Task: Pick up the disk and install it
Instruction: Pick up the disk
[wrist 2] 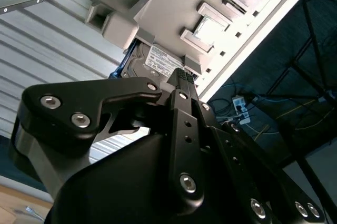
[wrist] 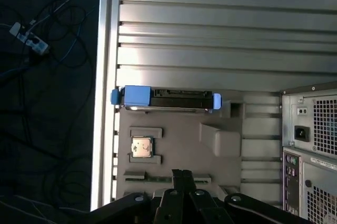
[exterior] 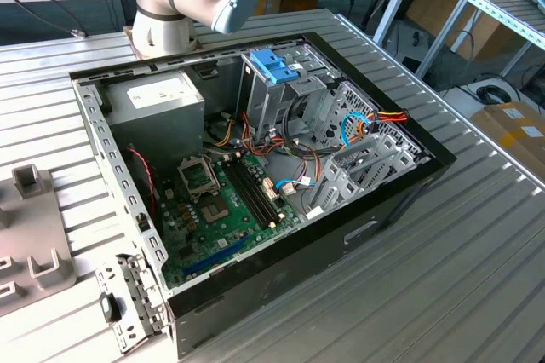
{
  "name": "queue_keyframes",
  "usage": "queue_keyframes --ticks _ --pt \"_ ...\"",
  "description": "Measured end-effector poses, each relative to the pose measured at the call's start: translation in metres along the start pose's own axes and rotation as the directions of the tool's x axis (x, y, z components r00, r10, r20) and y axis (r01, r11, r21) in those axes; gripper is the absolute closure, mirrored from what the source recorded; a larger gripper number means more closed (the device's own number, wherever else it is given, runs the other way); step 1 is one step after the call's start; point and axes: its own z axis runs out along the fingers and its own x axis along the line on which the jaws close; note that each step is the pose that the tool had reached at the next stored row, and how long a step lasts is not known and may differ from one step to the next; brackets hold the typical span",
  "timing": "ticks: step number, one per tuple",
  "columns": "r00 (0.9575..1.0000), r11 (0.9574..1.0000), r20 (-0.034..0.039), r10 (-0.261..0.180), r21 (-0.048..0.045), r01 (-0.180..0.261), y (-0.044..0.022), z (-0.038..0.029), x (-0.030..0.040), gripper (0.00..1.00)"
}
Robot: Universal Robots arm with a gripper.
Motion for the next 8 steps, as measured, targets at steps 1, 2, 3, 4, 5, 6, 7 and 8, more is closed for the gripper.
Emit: queue_keyframes --ticks 1,2,3,4,5,6,7,8 --pt "1.0000 1.0000 -0.0004 -0.010 -0.0002 0.010 0.0000 0.0000 0.0000 0.90" --pt "0.9999 0.9999 -0.0007 -0.016 -0.0004 0.016 0.0000 0.0000 0.0000 0.90" --pt "0.9997 0.9997 -0.0010 -0.023 -0.0006 0.023 0.0000 0.0000 0.0000 0.90" --pt "0.9994 0.9994 -0.0015 -0.035 -0.0009 0.035 0.0000 0.0000 0.0000 0.90" --pt "0.9991 0.9991 -0.0018 -0.042 -0.0011 0.042 0.0000 0.0000 0.0000 0.90" --pt "0.9988 0.9988 -0.0022 -0.050 -0.0012 0.050 0.0000 0.0000 0.0000 0.90" --pt "0.9982 0.9983 -0.0026 -0.059 -0.0015 0.059 0.0000 0.0000 0.0000 0.90" --pt "0.9978 0.9978 -0.0029 -0.066 -0.0017 0.066 0.0000 0.0000 0.0000 0.90"
